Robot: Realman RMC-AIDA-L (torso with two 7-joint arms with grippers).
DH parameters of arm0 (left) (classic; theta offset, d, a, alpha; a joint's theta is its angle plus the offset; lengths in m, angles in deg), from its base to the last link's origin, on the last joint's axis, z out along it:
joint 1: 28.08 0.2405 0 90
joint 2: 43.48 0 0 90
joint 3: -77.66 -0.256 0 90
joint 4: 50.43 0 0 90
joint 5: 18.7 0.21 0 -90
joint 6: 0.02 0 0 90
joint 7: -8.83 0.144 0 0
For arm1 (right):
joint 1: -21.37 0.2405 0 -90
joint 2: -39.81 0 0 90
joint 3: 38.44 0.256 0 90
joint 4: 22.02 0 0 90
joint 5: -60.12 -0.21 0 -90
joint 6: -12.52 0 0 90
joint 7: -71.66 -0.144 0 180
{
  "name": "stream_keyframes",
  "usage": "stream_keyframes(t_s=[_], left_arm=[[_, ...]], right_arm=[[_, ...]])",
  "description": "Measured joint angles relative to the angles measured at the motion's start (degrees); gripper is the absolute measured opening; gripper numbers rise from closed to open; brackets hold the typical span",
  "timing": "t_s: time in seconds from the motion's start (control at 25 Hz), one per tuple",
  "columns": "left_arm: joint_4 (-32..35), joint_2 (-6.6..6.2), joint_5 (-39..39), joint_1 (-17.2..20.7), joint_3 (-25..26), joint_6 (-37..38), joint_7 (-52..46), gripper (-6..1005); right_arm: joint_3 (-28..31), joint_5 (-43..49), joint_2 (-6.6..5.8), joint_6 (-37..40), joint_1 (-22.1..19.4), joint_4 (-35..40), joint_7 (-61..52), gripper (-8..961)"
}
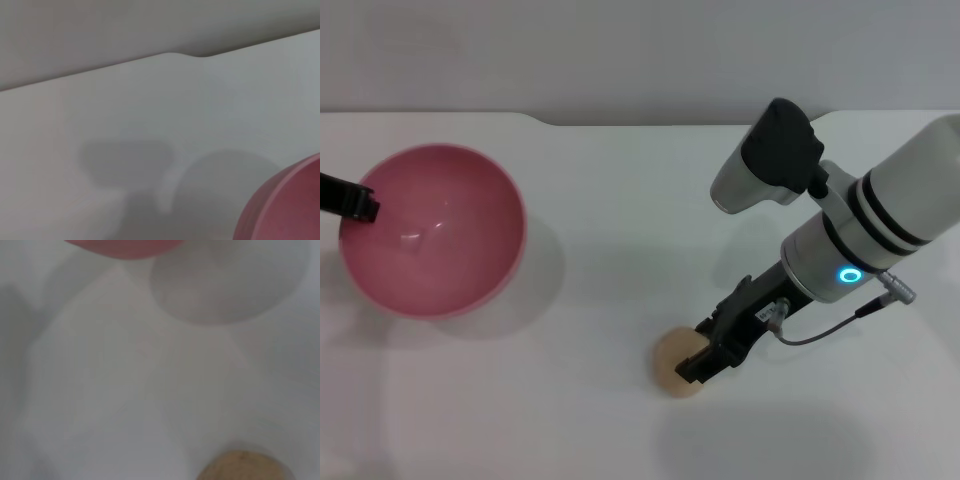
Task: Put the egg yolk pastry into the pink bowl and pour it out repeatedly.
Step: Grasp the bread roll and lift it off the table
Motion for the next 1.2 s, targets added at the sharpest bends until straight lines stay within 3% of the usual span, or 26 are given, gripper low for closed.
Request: stream_keyframes(t_s=[0.2, 0.52, 0.8, 1.2], left_arm=[[-0.02, 0.02, 0.03, -0.24, -1.78, -0.52, -0.08, 0], [-0.05, 0.02, -0.16, -0.46, -2.73, -0.6, -0.53, -1], [-0.13, 0.02, -0.3, -0.84, -4.07, -0.81, -0.63, -2], [-4.1, 0.09, -0.11, -3.41, -8.05, -1.13, -1.39, -2]], right_arm=[[-0.23, -0.28, 0.03, -3.62, 0.15, -2.4, -0.02, 594], [-0.08, -0.31, 0.01, -3.09, 0.25, -3.43, 0.5, 568], [1.06, -0.71, -0.07, -1.94, -1.95, -2.64, 0.7, 448], [16.04, -1.22, -0.38, 6.59, -7.11, 1.9, 7.11, 366]])
